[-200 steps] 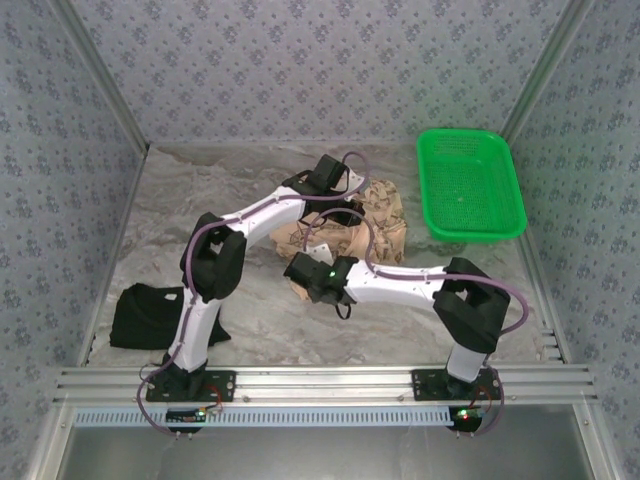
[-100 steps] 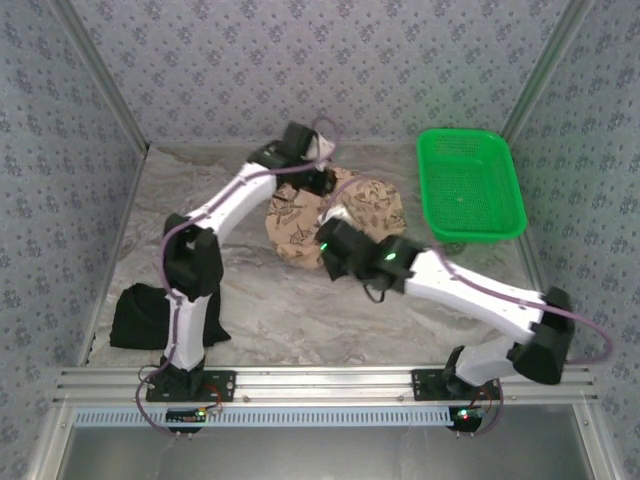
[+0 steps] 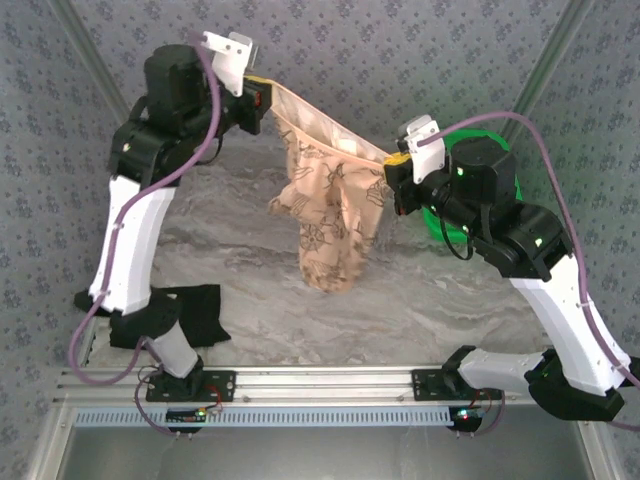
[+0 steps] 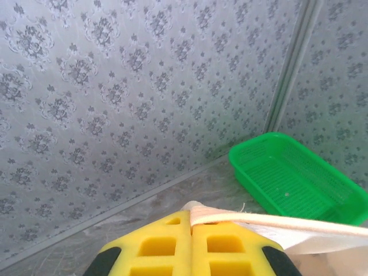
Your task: Fold the inside-out t-shirt
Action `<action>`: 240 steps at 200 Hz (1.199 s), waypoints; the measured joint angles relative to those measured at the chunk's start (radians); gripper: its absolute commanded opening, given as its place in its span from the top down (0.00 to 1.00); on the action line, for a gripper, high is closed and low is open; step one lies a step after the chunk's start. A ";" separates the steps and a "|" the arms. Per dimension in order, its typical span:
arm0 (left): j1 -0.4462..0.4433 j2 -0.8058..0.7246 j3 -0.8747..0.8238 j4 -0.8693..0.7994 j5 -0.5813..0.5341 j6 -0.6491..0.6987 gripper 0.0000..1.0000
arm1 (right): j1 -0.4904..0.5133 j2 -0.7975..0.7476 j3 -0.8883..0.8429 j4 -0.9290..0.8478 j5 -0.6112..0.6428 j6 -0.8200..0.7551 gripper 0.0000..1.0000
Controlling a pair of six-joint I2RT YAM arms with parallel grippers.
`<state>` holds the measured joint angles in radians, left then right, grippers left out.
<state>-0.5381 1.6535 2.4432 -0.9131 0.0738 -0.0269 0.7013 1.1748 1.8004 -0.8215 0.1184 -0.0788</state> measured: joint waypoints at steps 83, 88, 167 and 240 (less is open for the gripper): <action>-0.162 -0.155 -0.342 0.064 -0.164 0.210 1.00 | -0.139 -0.002 0.005 0.048 -0.040 0.009 1.00; -0.156 -0.143 -0.341 0.072 -0.173 0.220 1.00 | -0.167 0.019 0.013 0.061 -0.052 0.016 1.00; 0.076 0.358 0.246 0.032 -0.185 0.237 1.00 | -0.434 0.716 0.575 0.135 -0.229 0.166 1.00; 0.092 0.292 0.251 0.077 -0.122 0.228 1.00 | -0.452 0.872 0.954 0.079 -0.327 0.243 1.00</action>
<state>-0.4461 1.9457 2.6946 -0.8364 -0.0486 0.2012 0.2489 2.0472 2.7544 -0.7425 -0.2081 0.1646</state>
